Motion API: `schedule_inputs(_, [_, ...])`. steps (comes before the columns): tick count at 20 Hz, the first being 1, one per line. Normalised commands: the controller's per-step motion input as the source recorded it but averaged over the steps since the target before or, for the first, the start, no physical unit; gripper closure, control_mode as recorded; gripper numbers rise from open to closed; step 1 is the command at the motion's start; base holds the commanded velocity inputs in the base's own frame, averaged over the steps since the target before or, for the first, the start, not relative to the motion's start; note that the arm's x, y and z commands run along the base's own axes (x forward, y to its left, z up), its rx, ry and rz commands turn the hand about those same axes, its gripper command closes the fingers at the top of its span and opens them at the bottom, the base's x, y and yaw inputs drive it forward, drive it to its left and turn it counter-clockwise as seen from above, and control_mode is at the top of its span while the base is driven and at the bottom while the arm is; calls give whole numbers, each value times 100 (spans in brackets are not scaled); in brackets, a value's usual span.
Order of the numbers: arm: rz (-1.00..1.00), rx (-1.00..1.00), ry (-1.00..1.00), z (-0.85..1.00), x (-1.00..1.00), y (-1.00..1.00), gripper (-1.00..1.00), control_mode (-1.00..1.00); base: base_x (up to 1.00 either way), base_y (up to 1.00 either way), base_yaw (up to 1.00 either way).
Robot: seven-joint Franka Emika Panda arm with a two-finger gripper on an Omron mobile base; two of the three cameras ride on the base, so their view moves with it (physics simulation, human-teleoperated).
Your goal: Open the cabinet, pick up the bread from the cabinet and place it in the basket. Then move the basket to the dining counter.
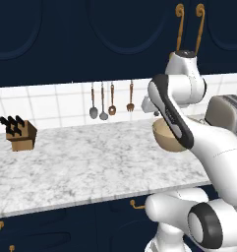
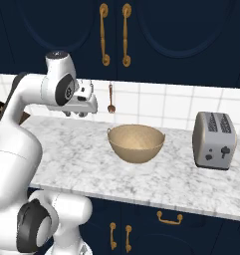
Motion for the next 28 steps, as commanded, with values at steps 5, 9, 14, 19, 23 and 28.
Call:
schedule_inputs(5, [-1,0,-10,0,-59,-6,-100,-100,0,0,0])
schedule_inputs(9, [-1,0,-10,51,-78,-85,-100,-100,0,0,0])
schedule_inputs(14, [0,4,-23,77,-45,-81,-100,-100,0,0,0])
schedule_inputs(19, [1,6,-40,86,-4,-62,-100,-100,0,0,0])
schedule_inputs(23, [-6,0,-21,77,5,-32,-100,-100,0,0,0])
schedule_inputs(28, [-12,0,-12,57,31,-17,-100,-100,0,0,0])
